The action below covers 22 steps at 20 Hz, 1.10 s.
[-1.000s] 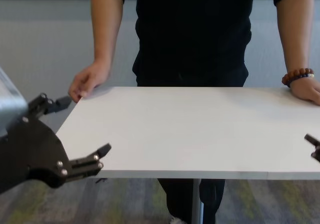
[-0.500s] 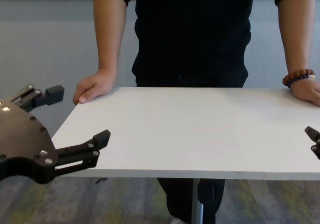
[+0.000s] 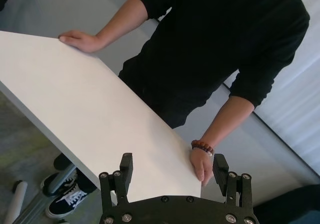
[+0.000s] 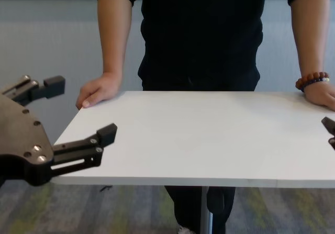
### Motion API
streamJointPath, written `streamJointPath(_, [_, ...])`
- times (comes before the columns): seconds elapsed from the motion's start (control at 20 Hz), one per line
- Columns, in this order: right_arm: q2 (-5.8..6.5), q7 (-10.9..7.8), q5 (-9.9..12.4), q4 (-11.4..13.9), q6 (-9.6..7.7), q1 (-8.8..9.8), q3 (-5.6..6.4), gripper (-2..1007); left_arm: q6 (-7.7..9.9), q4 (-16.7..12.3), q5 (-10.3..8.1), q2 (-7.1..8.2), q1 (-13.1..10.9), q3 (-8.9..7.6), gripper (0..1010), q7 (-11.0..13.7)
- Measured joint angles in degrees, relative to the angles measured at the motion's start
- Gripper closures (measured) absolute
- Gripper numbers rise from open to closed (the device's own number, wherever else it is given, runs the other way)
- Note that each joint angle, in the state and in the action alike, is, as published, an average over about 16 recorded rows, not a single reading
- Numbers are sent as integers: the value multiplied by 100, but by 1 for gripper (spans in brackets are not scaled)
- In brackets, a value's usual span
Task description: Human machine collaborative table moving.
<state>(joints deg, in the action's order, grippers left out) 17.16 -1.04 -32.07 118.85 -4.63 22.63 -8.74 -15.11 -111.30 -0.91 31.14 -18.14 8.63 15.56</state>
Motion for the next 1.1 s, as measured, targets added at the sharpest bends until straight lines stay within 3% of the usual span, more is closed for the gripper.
streamJointPath(0.55, [-61,146,-307,223,-72,205,13,0,218,-254,740,-5,-239,-125,10,-290])
streamJointPath(1.1, [-46,108,-270,189,-56,168,7,0,143,-202,548,-14,-187,-93,10,-178])
